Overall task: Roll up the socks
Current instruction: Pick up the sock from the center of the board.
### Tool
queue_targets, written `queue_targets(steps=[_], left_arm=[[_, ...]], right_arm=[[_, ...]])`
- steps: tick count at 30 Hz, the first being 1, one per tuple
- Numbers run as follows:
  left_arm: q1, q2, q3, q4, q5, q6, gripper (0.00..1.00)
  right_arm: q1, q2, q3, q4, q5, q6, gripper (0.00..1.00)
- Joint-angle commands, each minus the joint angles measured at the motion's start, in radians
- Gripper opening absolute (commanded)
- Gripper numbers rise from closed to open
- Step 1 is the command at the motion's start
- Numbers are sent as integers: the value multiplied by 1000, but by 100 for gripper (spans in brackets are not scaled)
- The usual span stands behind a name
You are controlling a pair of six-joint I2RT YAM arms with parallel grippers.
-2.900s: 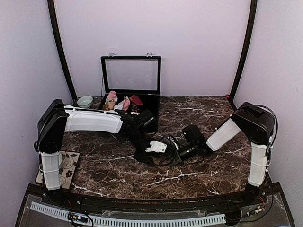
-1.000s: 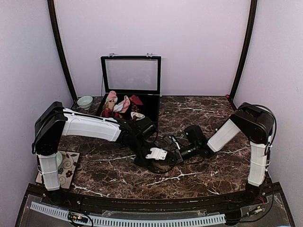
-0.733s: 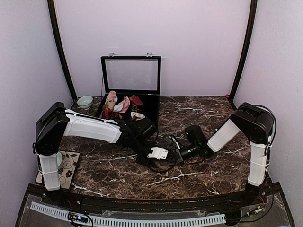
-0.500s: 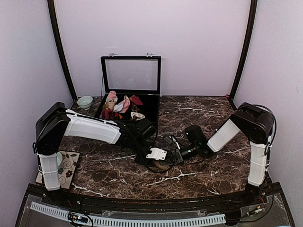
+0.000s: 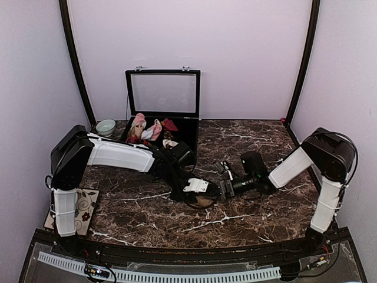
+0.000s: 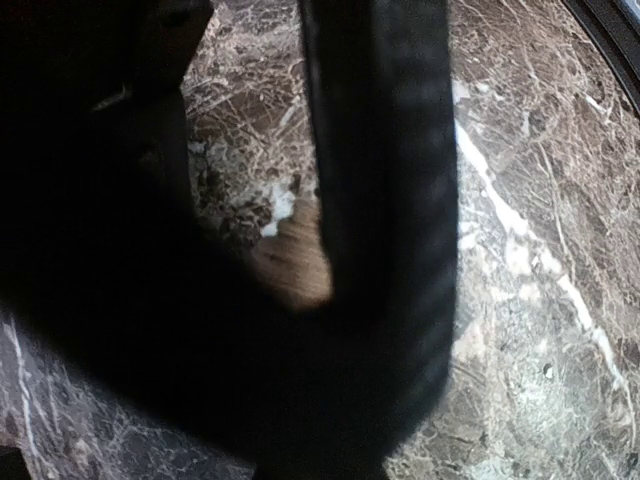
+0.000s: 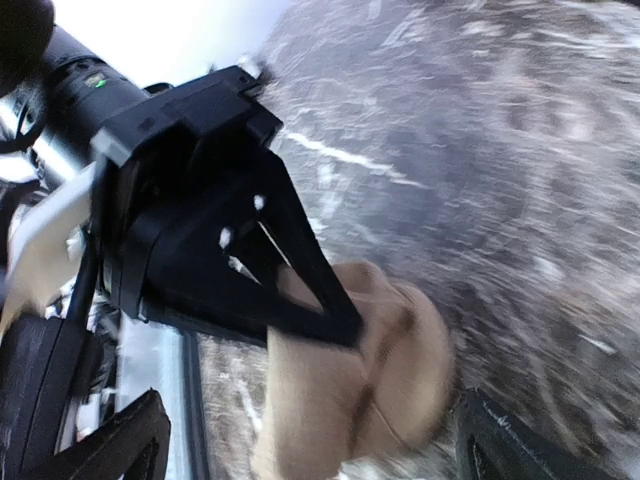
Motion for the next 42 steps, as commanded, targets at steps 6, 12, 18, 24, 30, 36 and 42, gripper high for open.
queue_targets(steps=[6, 12, 18, 24, 30, 36, 42], left_arm=[[53, 105, 64, -264, 96, -73, 0], [59, 130, 126, -351, 200, -125, 0], [117, 145, 282, -476, 477, -218, 0], [154, 156, 409, -653, 740, -207, 0], [217, 200, 516, -794, 975, -190, 0], [217, 246, 634, -1068, 1047, 15, 0], [217, 216, 585, -1103, 1012, 81, 0]], right_arm=[[1, -142, -251, -171, 406, 24, 99], [-6, -370, -391, -30, 527, 107, 99], [-50, -638, -593, 321, 654, 314, 100], [7, -799, -438, 15, 595, -95, 97], [137, -901, -343, -7, 540, -364, 83], [240, -725, -73, -212, 437, -531, 78], [246, -636, 40, -274, 447, -597, 76]])
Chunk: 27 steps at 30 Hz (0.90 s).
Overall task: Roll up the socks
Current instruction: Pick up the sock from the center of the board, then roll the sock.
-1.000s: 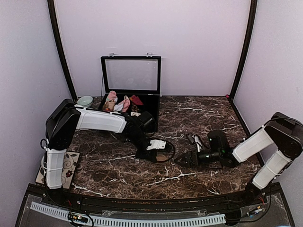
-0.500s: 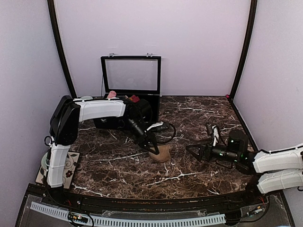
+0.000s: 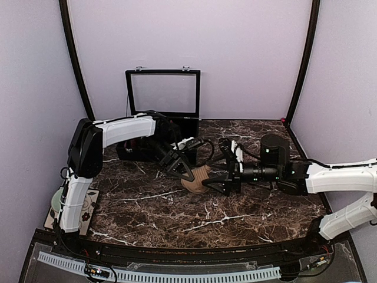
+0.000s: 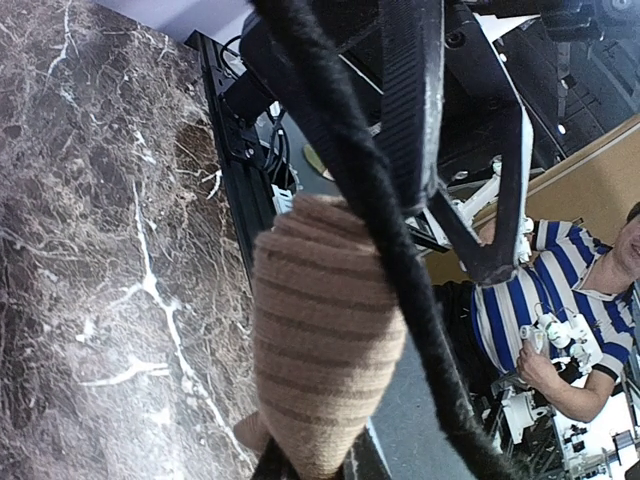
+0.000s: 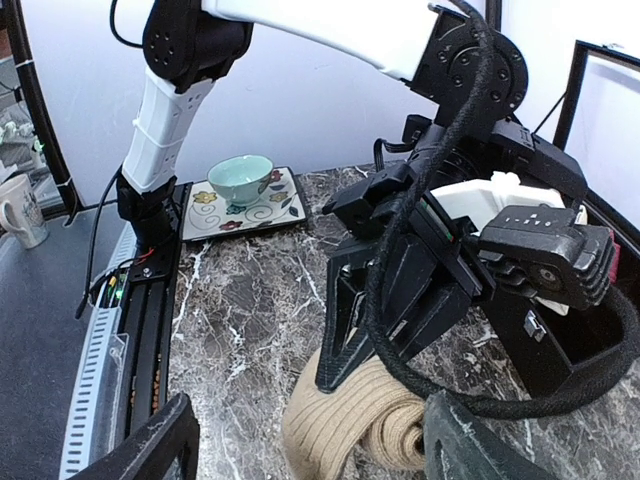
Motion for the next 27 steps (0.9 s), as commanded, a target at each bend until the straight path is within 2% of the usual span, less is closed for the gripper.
queue_targets(steps=[1, 8, 16, 22, 27], left_arm=[[-4, -47, -27, -106, 34, 93, 0], [-5, -71, -37, -107, 68, 101, 1], [-6, -74, -15, -106, 88, 78, 8], [-5, -77, 15, -106, 104, 44, 8], [-5, -78, 72, -106, 124, 20, 8]], right_arm=[[6, 37, 61, -96, 1, -108, 76], [6, 81, 118, -139, -64, -129, 67], [7, 156, 155, -166, -93, -137, 46], [7, 192, 175, -236, -136, -162, 36], [7, 234, 229, -349, -174, -198, 21]])
